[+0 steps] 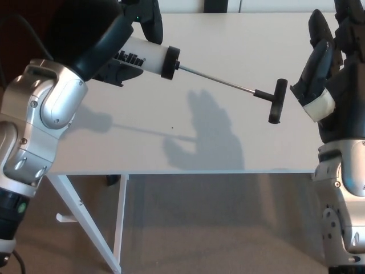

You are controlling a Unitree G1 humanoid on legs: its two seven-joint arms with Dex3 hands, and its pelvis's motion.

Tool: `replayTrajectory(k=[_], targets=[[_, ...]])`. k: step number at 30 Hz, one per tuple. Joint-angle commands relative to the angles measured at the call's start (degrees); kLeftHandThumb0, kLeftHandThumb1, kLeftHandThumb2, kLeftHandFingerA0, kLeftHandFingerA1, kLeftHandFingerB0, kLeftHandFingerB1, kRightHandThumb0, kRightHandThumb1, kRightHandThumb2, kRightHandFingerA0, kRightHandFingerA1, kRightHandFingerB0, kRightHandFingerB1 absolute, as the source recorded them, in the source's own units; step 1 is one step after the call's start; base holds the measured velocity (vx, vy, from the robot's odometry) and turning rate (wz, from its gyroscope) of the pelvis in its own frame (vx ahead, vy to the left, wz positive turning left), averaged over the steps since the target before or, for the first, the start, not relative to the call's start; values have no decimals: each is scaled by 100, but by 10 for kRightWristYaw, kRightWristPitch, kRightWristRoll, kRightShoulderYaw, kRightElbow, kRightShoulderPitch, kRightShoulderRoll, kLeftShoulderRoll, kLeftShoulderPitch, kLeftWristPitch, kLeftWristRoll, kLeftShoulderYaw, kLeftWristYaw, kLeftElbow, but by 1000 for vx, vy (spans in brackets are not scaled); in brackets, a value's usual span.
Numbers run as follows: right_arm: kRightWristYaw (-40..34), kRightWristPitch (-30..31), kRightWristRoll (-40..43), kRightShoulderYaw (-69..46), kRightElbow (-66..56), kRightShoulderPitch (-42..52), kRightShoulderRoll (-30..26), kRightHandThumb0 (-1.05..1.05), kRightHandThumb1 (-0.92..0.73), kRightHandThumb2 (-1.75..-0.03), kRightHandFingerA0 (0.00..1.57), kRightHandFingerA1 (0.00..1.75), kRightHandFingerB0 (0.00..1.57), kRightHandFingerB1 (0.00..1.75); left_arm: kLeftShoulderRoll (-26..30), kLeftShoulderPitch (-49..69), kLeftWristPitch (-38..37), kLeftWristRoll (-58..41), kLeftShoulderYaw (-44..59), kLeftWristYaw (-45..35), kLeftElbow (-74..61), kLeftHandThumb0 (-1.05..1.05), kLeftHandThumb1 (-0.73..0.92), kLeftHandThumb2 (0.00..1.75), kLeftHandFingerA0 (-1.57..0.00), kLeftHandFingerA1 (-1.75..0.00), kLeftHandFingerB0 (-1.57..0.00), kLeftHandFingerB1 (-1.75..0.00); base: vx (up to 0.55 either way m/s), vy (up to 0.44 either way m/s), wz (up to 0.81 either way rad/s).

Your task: The robot walks towards a desk on which an air pump is kept in the middle. It lifts it up and holds it with its left hand and uses its right hand to compress it by pushing its handle inwards.

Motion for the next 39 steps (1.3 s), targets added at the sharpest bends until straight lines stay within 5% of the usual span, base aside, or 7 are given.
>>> replayTrajectory(k=[1,25,30,31,32,36,39], targets=[[3,-13,4,-6,13,0,-7,-93,-81,-112,7,12,7,10,6,5,-2,-5,8,2,-2,4,62,57,-62,-175,-44,-165,0,0,0],[13,-23,4,18,65,20,20,-94,-81,-112,5,10,5,12,-7,-23,-8,-19,11,-2,-1,-3,62,54,-64,-175,-43,-171,0,0,0],[16,-28,5,20,73,15,22,-92,-80,-111,7,12,7,14,-8,-25,2,-16,8,-13,-9,-5,59,53,-68,-175,-55,-157,0,0,0],[15,-28,5,21,74,14,22,-92,-80,-112,7,12,7,14,-11,-26,7,-14,6,-14,-9,-12,58,53,-73,-175,-88,-81,0,0,0],[15,-28,5,22,75,13,23,-92,-80,-112,7,12,7,14,-14,-28,12,-11,5,-15,-9,-12,58,53,-73,-175,-88,-81,0,0,0],[14,-29,3,23,78,12,24,-91,-81,-112,7,13,7,14,-18,-30,6,-10,3,-11,-9,-6,61,56,-72,-175,-56,-156,0,0,0],[15,-30,5,23,84,6,26,-91,-81,-112,7,13,7,14,-26,-30,8,-8,1,-9,-13,-3,60,55,-67,-175,-46,-171,0,0,0]])
